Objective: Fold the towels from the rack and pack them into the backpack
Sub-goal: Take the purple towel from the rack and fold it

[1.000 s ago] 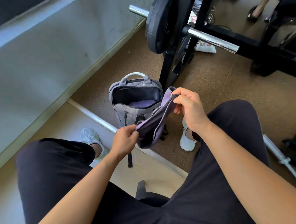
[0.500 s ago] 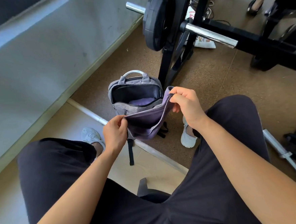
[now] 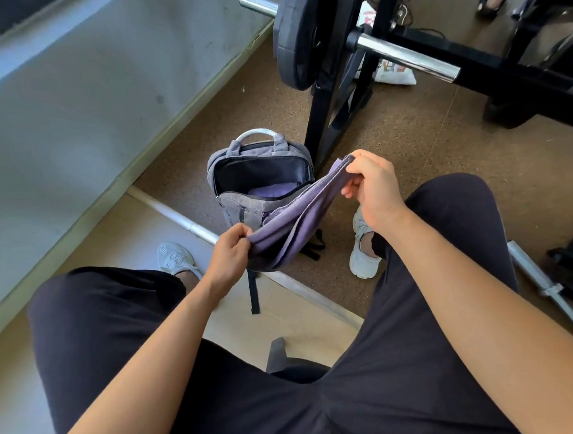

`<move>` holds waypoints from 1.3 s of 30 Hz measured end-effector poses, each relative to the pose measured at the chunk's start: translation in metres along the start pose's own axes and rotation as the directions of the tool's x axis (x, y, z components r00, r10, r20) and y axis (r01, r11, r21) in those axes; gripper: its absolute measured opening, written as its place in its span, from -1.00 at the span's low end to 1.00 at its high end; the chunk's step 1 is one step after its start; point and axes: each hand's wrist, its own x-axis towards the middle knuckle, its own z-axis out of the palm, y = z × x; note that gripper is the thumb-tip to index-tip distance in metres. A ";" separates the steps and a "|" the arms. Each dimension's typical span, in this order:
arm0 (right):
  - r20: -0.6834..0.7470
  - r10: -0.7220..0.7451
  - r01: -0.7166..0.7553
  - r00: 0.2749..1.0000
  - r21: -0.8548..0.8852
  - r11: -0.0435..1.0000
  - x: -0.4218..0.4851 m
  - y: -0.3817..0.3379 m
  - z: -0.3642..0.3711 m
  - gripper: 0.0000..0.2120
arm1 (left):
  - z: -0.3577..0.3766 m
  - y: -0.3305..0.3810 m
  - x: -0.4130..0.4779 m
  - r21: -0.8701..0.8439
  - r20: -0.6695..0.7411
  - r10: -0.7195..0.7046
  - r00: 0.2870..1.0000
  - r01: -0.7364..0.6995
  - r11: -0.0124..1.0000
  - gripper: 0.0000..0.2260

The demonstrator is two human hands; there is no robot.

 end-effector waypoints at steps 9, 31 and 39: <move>0.044 -0.031 0.027 0.999 0.084 0.996 0.001 -0.003 -0.006 -0.85 | 0.014 -0.014 -0.007 0.343 0.295 -0.027 0.955 -0.079 0.936 -0.92; 0.203 0.092 -0.182 0.975 0.486 0.855 -0.009 -0.009 -0.024 -0.91 | 0.047 -0.018 -0.004 0.665 0.478 0.242 0.844 -0.528 0.527 -0.37; 0.234 0.084 -0.197 0.969 0.515 0.834 -0.008 -0.006 -0.027 -0.94 | 0.068 -0.012 -0.003 0.769 0.475 0.238 0.847 -0.531 0.355 -0.52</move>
